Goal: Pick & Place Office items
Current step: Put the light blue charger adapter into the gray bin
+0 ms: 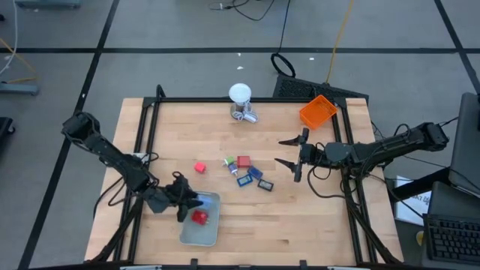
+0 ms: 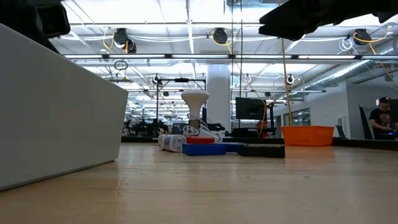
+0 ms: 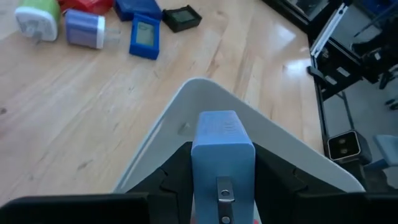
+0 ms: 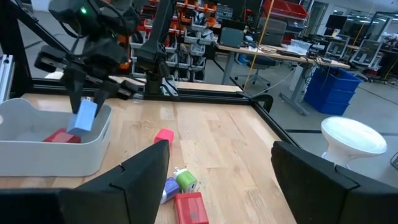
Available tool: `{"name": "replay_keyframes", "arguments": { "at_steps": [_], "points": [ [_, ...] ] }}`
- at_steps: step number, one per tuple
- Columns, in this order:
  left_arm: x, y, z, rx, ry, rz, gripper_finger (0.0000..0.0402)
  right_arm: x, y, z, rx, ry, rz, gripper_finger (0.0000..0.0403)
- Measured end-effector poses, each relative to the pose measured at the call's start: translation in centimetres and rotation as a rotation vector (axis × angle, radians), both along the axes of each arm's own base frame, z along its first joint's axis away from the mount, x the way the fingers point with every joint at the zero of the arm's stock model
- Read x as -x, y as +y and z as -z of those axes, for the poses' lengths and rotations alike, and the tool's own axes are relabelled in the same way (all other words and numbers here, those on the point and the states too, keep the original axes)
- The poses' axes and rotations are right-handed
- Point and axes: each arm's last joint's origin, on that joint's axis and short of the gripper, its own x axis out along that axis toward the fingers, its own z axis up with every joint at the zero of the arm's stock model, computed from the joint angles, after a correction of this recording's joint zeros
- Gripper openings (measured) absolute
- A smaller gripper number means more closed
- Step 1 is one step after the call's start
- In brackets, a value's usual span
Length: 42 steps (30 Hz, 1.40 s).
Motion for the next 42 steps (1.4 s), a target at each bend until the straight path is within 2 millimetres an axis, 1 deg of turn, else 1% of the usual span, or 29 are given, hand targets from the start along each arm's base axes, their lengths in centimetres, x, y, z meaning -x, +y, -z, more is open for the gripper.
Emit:
{"name": "replay_keyframes", "arguments": {
  "at_steps": [4,9,12,18,20,24,27,32,34,40,42],
  "points": [
    [0.39,0.34,0.81,0.034,0.013,-0.025,0.0137,0.0,0.0,0.0,0.001,0.0,0.0,0.027],
    [0.38,0.33,0.8,0.047,0.008,-0.029,0.0124,0.0,0.0,0.0,0.001,0.0,0.0,0.027],
    [0.34,0.3,0.72,0.052,0.0,-0.028,0.0125,0.0,0.0,0.0,0.001,0.0,0.0,0.027],
    [0.35,0.31,0.74,0.058,0.003,-0.033,0.0147,0.0,0.0,0.0,0.0,0.0,0.0,0.027],
    [0.35,0.31,0.75,0.058,0.003,-0.033,0.0143,0.0,0.0,0.0,0.0,0.0,0.0,0.027],
    [0.35,0.31,0.76,0.055,0.003,-0.031,0.0123,0.0,0.0,0.0,0.001,0.0,0.0,0.027],
    [0.35,0.31,0.76,0.055,0.004,-0.032,0.0123,0.0,0.01,0.0,0.001,0.0,0.0,0.027],
    [0.35,0.31,0.76,0.057,0.004,-0.033,0.0148,-0.01,0.0,0.01,0.0,0.001,0.0,0.027],
    [0.35,0.31,0.76,0.056,0.004,-0.033,0.0151,-0.01,0.01,0.01,0.0,0.001,0.0,0.027],
    [0.36,0.32,0.77,0.055,0.005,-0.033,0.0124,-0.01,0.01,0.01,0.0,0.001,0.0,0.027],
    [0.36,0.32,0.77,0.055,0.005,-0.033,0.0124,-0.01,0.01,0.01,0.0,0.001,0.0,0.027]
  ]
}}
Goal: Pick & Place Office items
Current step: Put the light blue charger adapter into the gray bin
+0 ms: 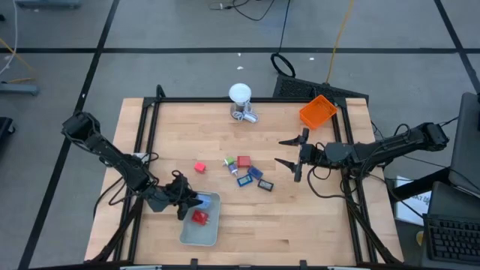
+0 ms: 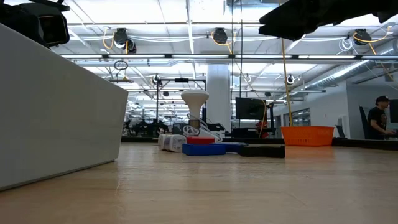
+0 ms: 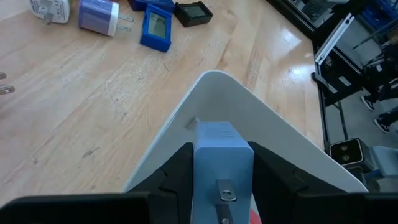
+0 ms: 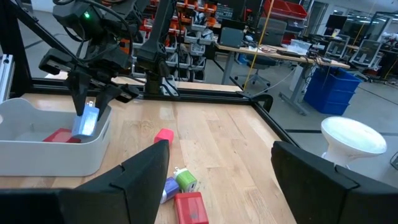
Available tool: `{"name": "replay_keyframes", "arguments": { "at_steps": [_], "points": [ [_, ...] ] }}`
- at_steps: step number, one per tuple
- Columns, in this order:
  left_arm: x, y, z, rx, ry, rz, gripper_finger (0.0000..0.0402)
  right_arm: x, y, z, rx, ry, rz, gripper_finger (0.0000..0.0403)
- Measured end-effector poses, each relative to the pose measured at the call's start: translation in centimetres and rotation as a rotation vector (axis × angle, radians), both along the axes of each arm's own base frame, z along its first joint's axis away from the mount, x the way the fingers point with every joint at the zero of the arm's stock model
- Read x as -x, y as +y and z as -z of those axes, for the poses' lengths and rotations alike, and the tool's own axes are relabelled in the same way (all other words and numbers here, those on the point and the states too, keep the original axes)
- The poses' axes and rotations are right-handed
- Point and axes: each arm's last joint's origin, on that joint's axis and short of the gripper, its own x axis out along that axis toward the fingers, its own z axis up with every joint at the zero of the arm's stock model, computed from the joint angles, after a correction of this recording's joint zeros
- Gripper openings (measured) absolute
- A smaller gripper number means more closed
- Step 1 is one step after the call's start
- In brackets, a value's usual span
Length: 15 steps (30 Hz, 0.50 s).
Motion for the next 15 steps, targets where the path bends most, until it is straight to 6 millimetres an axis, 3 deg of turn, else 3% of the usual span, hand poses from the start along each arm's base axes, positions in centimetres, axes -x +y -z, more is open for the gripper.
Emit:
{"name": "replay_keyframes", "arguments": {
  "at_steps": [8,15],
  "points": [
    [-0.01,0.01,0.0,-0.002,-0.002,-0.006,0.0157,0.0,0.0,0.0,-0.003,-0.001,0.0,0.027],
    [-0.01,0.01,0.0,-0.002,-0.002,-0.006,0.0125,0.0,0.0,0.0,-0.003,-0.001,0.0,0.027]
  ]
}}
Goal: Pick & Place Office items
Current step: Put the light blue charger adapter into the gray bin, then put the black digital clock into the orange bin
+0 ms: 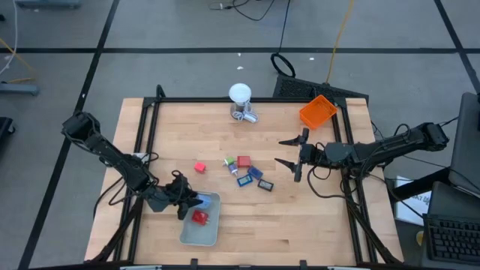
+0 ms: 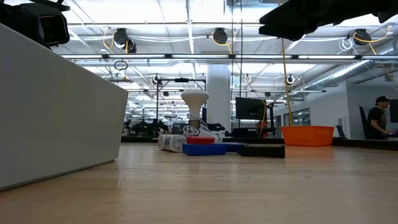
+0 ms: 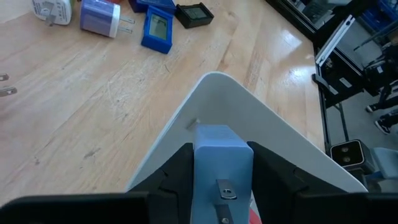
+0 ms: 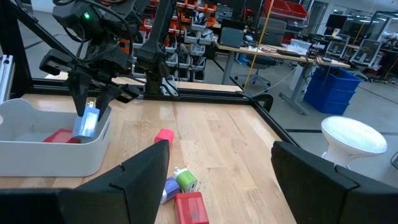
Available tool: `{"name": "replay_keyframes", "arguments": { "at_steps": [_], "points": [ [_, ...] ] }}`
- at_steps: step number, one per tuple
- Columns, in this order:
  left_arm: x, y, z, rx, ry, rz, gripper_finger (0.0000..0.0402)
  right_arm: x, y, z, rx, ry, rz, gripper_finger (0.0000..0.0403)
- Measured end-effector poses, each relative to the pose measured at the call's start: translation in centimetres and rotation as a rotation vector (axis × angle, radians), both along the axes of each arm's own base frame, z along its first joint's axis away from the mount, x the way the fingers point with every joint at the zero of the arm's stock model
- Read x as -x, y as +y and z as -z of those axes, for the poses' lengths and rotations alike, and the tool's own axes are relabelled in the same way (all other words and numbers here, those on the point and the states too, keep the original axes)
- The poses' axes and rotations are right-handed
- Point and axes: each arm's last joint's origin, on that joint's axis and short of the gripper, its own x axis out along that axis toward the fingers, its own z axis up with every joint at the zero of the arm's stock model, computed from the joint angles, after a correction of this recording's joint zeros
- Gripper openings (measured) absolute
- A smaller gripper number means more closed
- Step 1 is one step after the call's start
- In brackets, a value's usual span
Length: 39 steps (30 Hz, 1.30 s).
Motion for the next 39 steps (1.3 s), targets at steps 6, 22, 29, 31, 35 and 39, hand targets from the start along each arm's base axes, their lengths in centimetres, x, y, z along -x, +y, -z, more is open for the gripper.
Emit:
{"name": "replay_keyframes", "arguments": {
  "at_steps": [6,22,29,31,35,39],
  "points": [
    [0.0,0.1,0.0,-0.022,-0.005,-0.002,0.0157,0.0,0.0,0.0,0.0,0.0,0.0,0.027],
    [-0.3,-0.3,-0.6,0.022,-0.051,0.054,0.0258,0.0,0.0,0.0,0.0,0.0,0.0,0.027],
    [-1.5,-0.6,-3.1,-0.003,-0.296,0.181,0.0266,0.0,0.0,0.0,-0.001,0.0,0.0,0.027],
    [-1.8,-0.6,-3.9,-0.025,-0.386,0.227,0.0264,0.0,0.0,0.0,-0.003,-0.001,0.0,0.027],
    [-2.1,-0.5,-5.8,-0.06,-0.581,0.299,0.0257,0.0,0.0,0.0,-0.004,-0.001,0.0,0.027],
    [-1.9,0.0,-7.2,-0.104,-0.713,0.367,0.025,0.0,0.0,0.0,-0.004,-0.001,0.001,0.027]
  ]
}}
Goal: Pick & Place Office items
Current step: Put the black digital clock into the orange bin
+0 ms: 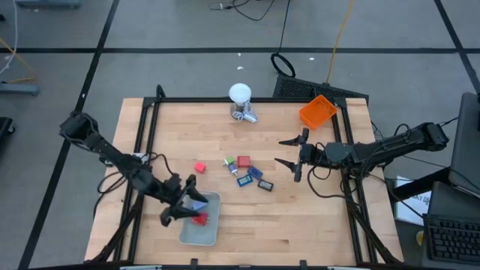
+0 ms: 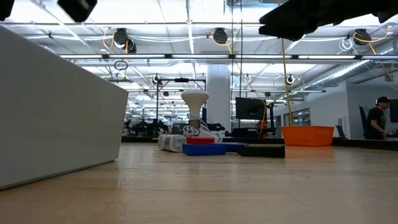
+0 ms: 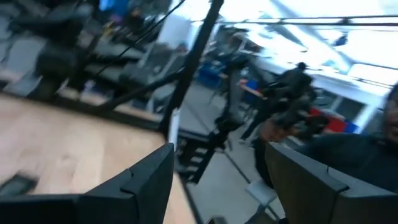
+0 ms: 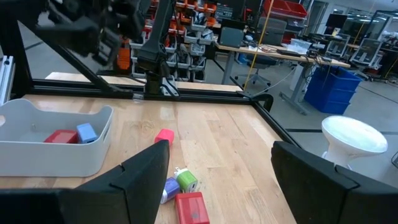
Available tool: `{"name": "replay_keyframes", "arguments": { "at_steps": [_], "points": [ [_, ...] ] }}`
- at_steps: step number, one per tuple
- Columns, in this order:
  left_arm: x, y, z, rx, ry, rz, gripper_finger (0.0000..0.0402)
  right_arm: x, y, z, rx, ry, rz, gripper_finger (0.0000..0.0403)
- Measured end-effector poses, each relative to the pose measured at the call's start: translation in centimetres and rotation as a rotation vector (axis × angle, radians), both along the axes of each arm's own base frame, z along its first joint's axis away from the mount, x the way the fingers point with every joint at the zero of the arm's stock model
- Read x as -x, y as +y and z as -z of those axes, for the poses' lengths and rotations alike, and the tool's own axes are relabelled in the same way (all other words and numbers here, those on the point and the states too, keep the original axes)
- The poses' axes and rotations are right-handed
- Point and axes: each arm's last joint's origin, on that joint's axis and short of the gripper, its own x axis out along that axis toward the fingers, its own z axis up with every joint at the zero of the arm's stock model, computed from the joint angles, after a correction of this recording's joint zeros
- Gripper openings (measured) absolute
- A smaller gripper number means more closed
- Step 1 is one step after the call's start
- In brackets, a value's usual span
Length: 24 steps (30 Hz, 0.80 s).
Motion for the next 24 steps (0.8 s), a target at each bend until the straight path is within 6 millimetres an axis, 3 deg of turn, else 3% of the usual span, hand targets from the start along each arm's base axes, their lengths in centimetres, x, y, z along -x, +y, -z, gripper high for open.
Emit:
{"name": "replay_keyframes", "arguments": {
  "at_steps": [9,16,24],
  "points": [
    [0.8,2.2,-2.2,-0.056,-0.09,-0.076,0.0261,-0.3,0.1,0.3,-0.024,0.006,-0.003,0.027],
    [1.8,4.0,-3.4,-0.148,-0.13,-0.149,0.0266,-2.4,0.8,1.7,-0.006,0.021,-0.129,0.027],
    [1.7,5.0,-3.5,-0.383,-0.187,-0.28,0.0248,-4.6,1.0,3.5,0.048,0.009,-0.13,0.027]
  ]
}}
